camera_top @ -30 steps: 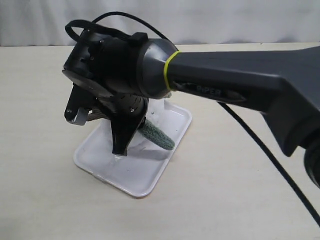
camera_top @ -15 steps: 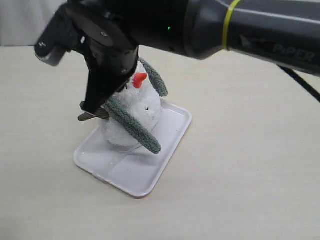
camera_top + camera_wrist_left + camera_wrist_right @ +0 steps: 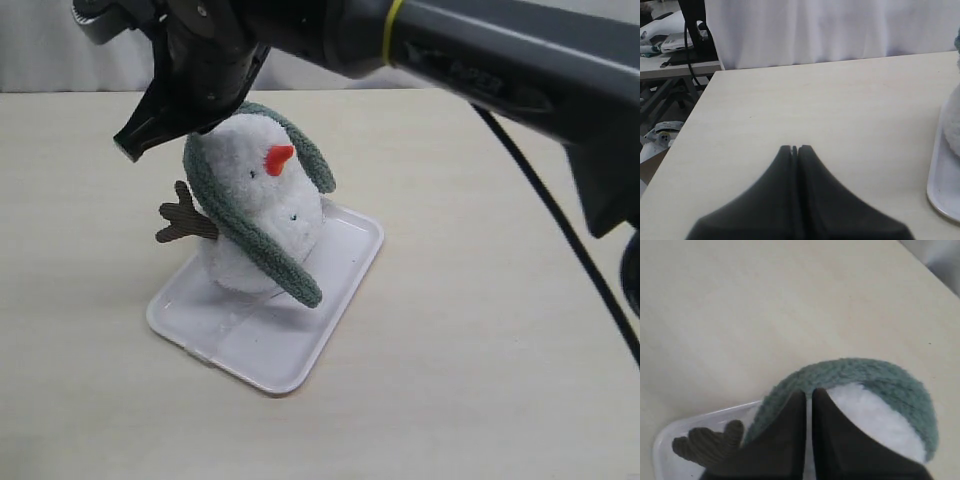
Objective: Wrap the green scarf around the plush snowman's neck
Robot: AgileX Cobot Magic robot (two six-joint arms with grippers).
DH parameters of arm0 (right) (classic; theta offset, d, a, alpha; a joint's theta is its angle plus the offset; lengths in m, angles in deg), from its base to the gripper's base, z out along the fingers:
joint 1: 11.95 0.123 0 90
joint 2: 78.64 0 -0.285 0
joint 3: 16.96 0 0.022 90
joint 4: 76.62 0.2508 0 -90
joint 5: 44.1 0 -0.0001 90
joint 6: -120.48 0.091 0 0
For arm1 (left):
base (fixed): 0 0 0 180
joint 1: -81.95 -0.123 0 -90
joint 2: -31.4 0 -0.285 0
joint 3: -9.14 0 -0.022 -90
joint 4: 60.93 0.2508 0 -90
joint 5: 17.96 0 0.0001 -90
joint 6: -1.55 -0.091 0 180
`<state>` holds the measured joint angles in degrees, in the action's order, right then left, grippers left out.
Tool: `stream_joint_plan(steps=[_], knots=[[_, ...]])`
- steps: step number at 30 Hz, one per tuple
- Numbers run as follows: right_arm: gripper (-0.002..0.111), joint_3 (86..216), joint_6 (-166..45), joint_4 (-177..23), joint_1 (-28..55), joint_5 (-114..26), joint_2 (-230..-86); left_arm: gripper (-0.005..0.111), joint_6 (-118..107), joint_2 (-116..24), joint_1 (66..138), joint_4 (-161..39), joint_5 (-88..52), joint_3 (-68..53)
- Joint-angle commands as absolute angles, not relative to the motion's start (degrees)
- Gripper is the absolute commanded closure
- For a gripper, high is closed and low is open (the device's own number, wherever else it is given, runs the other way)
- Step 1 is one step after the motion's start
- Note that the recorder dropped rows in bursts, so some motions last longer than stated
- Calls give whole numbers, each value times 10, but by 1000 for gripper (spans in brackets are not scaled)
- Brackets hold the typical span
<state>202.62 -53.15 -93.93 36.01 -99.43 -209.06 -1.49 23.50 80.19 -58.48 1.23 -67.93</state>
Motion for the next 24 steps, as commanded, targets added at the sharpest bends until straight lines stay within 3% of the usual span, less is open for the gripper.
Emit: stream_joint_plan(steps=[1,17,24], knots=[[104,2044,-548,-911,362,-997,-2113,107,-14,236,806,-586,5,-681],[104,2044,-588,-852,362,-988,-2147,107,-14,236,806,-586,5,-681],[104,2044,-602,-866,362,-986,-2094,107,-14,236,806,-586,5,-681]])
